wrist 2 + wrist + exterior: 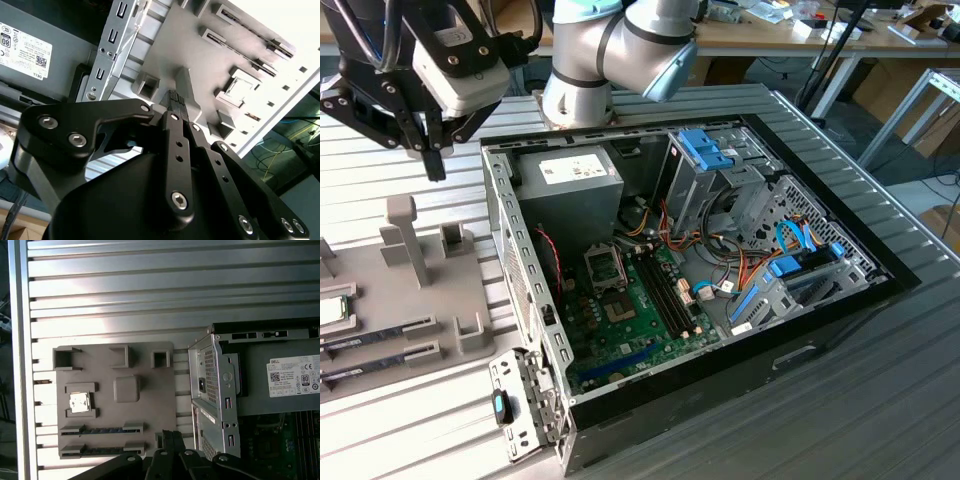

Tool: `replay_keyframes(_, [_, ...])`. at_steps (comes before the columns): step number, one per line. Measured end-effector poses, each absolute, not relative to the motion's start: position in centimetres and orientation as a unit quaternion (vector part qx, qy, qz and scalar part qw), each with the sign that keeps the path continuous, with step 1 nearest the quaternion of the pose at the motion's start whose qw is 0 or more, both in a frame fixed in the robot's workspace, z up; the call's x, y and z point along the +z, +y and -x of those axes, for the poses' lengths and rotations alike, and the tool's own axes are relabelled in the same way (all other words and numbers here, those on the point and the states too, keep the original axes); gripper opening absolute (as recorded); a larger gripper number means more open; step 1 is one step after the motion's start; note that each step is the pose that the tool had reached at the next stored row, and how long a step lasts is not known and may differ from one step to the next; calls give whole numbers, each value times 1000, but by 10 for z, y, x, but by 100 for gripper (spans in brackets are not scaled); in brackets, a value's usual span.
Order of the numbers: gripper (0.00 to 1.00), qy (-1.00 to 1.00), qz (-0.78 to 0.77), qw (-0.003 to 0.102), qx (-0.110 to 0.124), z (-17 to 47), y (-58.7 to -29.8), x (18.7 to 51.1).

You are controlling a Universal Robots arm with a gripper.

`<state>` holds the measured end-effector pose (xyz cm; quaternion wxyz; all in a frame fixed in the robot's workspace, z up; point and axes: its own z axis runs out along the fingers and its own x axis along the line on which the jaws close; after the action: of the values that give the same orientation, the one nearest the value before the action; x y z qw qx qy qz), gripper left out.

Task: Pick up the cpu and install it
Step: 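Reach for the cpu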

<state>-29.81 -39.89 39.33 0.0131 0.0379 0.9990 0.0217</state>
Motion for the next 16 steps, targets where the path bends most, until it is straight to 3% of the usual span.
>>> replay_keyframes(16, [11,999,-38,13,22,314,-399,393])
